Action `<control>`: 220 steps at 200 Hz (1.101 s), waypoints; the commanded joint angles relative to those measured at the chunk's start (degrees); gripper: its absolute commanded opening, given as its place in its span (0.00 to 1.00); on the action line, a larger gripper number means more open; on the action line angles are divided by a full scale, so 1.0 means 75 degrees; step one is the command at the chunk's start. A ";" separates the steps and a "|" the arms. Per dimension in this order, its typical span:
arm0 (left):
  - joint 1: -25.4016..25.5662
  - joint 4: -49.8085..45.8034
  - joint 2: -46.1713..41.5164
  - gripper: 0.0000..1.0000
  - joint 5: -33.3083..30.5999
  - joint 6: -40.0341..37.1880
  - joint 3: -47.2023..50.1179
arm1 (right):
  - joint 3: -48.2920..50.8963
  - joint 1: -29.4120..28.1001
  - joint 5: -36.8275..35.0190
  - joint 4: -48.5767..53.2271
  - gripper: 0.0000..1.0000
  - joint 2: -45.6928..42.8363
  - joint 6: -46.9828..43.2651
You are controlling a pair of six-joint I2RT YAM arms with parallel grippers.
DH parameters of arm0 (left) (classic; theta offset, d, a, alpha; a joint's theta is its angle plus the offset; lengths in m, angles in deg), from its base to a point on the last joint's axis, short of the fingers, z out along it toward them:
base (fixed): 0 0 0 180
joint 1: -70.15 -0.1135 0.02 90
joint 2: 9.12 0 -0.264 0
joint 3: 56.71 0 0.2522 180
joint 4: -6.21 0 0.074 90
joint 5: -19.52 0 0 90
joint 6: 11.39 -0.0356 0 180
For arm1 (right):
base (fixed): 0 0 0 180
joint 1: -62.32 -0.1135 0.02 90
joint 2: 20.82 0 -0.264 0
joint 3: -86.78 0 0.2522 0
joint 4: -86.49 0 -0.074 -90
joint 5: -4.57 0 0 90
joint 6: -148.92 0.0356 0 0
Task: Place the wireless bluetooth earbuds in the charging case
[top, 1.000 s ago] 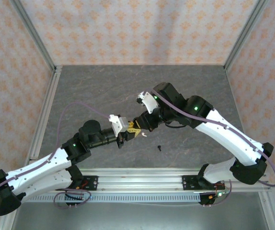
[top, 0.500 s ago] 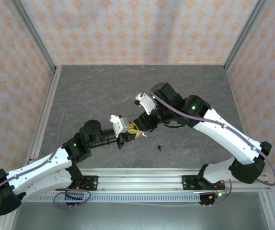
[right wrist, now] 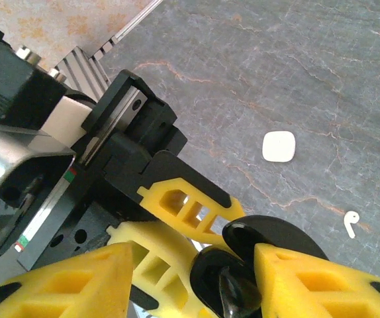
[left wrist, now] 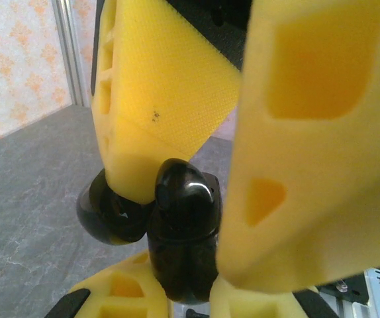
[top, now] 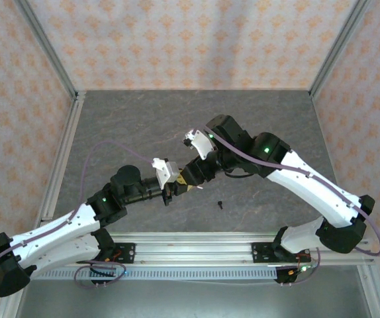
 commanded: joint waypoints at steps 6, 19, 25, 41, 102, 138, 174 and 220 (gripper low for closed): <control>0.0087 0.0637 0.0024 0.00 0.0339 -0.0089 -0.0302 | -0.0290 -0.0029 -0.0496 -0.0527 0.56 -0.0112 0.0203; 0.0093 0.0621 0.0030 0.00 0.0337 -0.0089 -0.0299 | -0.0306 -0.0026 -0.0481 -0.0550 0.57 -0.0126 0.0224; 0.0092 0.0612 0.0030 0.00 0.0328 -0.0102 -0.0303 | -0.0315 -0.0024 -0.0460 -0.0559 0.58 -0.0119 0.0238; 0.0096 0.0604 0.0018 0.00 0.0320 -0.0100 -0.0282 | -0.0333 -0.0027 -0.0391 -0.0600 0.59 -0.0114 0.0286; 0.0141 0.0658 0.0042 0.00 0.0291 -0.0092 -0.0222 | -0.0529 -0.0030 -0.0523 -0.0767 0.62 -0.0002 0.0448; 0.0141 0.0672 0.0042 0.00 0.0302 -0.0089 -0.0199 | -0.0623 -0.0025 -0.0896 -0.0866 0.63 0.0033 0.0432; 0.0159 0.0714 0.0032 0.00 0.0303 -0.0066 -0.0163 | -0.0636 -0.0028 -0.0948 -0.0934 0.63 0.0043 0.0410; 0.0154 0.0807 -0.0034 0.00 0.0235 -0.0016 -0.0053 | -0.0433 -0.0026 -0.1350 -0.1061 0.63 -0.0116 0.0454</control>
